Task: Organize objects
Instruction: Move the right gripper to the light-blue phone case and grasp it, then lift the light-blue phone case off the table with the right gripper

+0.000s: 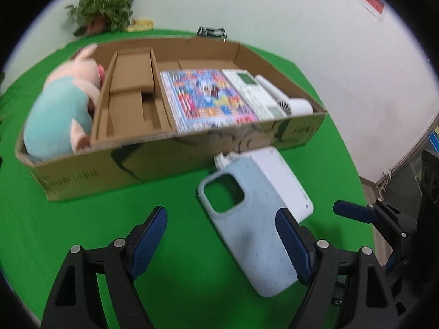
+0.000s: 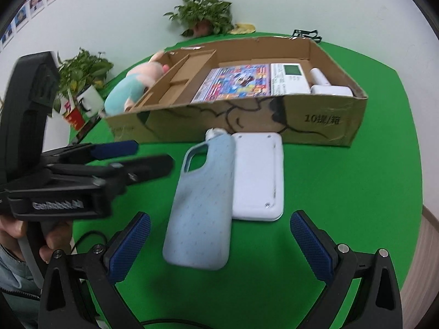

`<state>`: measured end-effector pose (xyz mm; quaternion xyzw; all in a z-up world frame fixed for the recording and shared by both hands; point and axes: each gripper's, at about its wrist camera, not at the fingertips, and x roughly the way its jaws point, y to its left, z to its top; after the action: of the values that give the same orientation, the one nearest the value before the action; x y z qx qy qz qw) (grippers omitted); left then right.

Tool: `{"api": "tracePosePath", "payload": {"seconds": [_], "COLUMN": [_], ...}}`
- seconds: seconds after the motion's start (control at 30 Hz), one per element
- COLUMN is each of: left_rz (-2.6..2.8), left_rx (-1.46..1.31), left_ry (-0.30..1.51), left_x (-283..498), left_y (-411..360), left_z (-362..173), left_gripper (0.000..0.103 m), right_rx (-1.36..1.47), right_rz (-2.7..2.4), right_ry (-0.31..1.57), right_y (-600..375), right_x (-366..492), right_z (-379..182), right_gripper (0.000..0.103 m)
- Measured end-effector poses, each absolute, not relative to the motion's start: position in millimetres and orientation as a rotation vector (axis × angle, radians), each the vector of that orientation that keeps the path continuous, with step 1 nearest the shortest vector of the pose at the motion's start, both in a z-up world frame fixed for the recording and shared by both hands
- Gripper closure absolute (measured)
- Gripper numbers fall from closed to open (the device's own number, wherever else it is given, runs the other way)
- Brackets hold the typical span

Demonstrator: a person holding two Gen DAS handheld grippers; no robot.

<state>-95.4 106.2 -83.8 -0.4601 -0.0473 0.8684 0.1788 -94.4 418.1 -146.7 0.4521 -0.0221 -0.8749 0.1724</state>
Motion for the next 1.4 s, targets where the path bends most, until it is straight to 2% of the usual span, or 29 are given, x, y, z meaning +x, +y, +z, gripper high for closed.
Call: {"api": "tracePosePath", "payload": {"seconds": [0.1,0.2,0.43,0.47,0.57,0.7,0.83,1.03,1.23,1.3,1.37,1.4], "left_rz": [2.466,2.502,2.403,2.385,2.402,2.386,2.405,2.419,2.534,2.541,2.527,2.527], "left_rx": [-1.393,-1.435,-1.485,-1.491,-1.474,-1.467,-1.406,-1.375,-1.381,-1.393,-1.413,-1.437], "left_ry": [-0.196,-0.215,-0.373,-0.384,-0.35,-0.383,-0.421,-0.539,-0.439,-0.413,-0.418,-0.414], "left_x": [-96.3,-93.7,-90.8,-90.6,-88.1,-86.2,-79.1,-68.2,-49.0,-47.7,-51.4,-53.7], "left_y": [104.9,104.7,108.2,110.3,115.2,114.7,101.8,57.0,31.9,31.7,31.1,31.1], "left_z": [-99.5,-105.3,-116.8,-119.3,-118.7,-117.1,-103.0,-82.5,-66.3,-67.9,-74.5,-79.0], "left_gripper": [0.022,0.022,0.022,0.022,0.022,0.023,0.023,0.023,0.023,0.023,0.023,0.024], "right_rx": [1.309,1.318,1.397,1.403,1.417,1.4,1.333,1.23,1.131,1.12,1.131,1.142], "right_rz": [-2.44,-2.396,-2.275,-2.265,-2.257,-2.259,-2.288,-2.186,-2.07,-2.072,-2.106,-2.12], "right_ry": [-0.045,-0.044,-0.011,-0.014,-0.051,-0.098,-0.059,0.01,0.022,0.011,-0.013,-0.028], "right_y": [416.9,416.7,407.0,406.2,407.2,412.2,408.0,372.5,332.4,328.9,336.1,339.9], "right_x": [-91.9,-89.8,-96.6,-97.1,-98.3,-98.0,-93.3,-83.1,-82.1,-81.4,-83.2,-84.9], "right_z": [-148.7,-151.7,-168.7,-170.7,-175.5,-171.5,-153.7,-138.1,-131.0,-129.8,-130.7,-131.7], "right_gripper": [0.001,0.008,0.036,0.044,0.061,0.071,0.081,0.081,0.08,0.071,0.041,0.037]}}
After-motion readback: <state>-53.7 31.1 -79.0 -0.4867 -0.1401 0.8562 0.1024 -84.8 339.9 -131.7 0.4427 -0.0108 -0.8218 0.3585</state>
